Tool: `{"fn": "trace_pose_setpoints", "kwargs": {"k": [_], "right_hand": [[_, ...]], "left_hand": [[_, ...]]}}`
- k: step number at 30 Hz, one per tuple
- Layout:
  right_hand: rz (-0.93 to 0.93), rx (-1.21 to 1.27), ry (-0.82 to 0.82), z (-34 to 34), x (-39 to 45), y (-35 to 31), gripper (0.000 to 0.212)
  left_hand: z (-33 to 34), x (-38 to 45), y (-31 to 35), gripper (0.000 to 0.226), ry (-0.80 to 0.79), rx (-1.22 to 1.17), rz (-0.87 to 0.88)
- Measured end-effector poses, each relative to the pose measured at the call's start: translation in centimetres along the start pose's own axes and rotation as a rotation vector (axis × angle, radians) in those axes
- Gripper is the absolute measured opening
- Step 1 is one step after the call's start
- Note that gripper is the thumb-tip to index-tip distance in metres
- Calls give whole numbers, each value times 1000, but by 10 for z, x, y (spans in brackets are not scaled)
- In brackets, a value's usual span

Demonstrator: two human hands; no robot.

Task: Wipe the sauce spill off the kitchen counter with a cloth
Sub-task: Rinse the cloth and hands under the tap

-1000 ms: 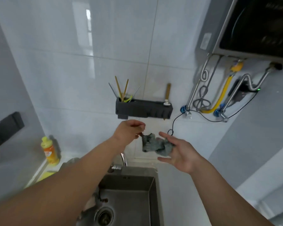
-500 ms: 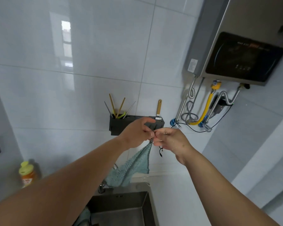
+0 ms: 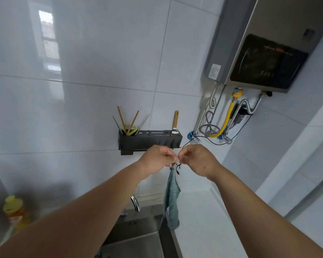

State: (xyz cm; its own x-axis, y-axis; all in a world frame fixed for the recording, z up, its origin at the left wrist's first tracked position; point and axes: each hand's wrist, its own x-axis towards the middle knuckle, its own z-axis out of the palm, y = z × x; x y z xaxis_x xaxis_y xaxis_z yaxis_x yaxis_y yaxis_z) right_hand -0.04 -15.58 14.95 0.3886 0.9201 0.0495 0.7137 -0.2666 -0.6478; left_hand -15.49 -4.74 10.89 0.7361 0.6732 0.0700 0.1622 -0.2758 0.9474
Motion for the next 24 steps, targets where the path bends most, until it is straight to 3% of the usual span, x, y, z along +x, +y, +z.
{"fn": "trace_pose_setpoints", "kwargs": {"k": [6, 9, 13, 14, 18, 21, 24], "right_hand": [[20, -354, 3, -1, 7, 18, 11], [45, -130, 79, 8, 12, 40, 10], [243, 62, -210, 45, 5, 84, 14], [269, 102, -205, 49, 7, 91, 16], [80, 143, -144, 39, 44, 112, 23], [72, 369, -141, 28, 72, 121, 20], [20, 290, -157, 19, 105, 129, 17]], "left_hand": [[22, 15, -12, 10, 47, 194, 132], [33, 18, -31, 13, 150, 294, 163], [50, 11, -76, 15, -17, 417, 2], [52, 12, -79, 15, -10, 423, -2], [61, 46, -74, 16, 113, 367, 6], [70, 73, -69, 14, 166, 434, -41], [79, 100, -66, 18, 313, 465, -75]]}}
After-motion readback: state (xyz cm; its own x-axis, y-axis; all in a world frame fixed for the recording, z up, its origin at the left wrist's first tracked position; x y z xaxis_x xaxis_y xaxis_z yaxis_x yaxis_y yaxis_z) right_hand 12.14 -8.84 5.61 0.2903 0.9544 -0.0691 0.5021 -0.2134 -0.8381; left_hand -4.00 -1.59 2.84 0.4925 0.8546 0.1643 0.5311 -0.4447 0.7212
